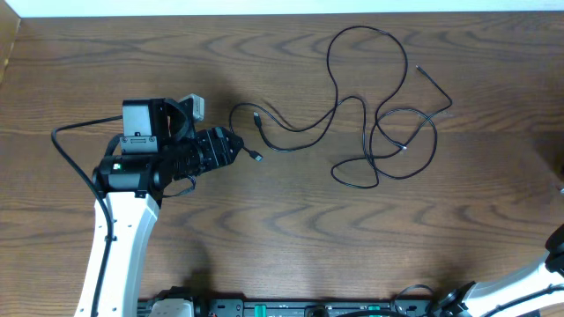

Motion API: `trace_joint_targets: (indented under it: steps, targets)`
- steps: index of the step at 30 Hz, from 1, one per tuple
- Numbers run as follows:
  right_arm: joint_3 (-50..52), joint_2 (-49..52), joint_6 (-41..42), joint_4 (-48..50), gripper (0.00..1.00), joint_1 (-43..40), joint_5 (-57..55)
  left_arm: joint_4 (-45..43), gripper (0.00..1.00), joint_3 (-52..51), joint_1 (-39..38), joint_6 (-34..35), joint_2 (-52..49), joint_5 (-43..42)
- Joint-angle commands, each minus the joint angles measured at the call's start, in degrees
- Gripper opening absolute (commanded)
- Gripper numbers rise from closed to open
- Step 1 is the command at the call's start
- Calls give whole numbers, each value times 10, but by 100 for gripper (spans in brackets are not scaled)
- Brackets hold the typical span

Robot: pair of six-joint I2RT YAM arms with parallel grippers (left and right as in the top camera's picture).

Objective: Untangle cables

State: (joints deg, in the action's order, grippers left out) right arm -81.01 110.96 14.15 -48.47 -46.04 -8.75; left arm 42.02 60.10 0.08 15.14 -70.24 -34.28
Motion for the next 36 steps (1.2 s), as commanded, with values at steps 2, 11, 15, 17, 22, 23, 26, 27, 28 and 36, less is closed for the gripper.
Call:
trace_joint_targets:
  steps: [2,11,15,17,22,23,26,27,28,36]
  targets:
    - [-6,-1,31,-8,1,-17,-64,4,65,0,-2,-8,-2,5]
    - [-6,-1,64,-25,1,-89,-62,9,65,0,-2,-14,-2,9]
    - [-6,-1,64,-21,1,-117,-42,8,65,0,-2,-15,-2,10]
    - [-6,-1,64,-21,1,-124,-40,8,65,0,-2,-16,-2,11]
    - [-6,-1,73,-27,1,-136,-49,8,65,0,-2,-16,-2,31]
    - [-6,-1,76,-28,1,-138,-53,8,65,0,-2,-16,-2,33]
    - [-6,-1,88,-31,1,-152,-61,8,65,0,-2,-16,-2,35]
    - [-6,-1,92,-31,1,-157,-59,8,65,0,-2,-16,-2,35]
    - [-6,-1,92,-30,1,-163,-56,8,66,0,-2,-16,-2,35]
    - [-6,-1,93,-30,1,-184,-35,8,65,0,-2,-16,-2,35]
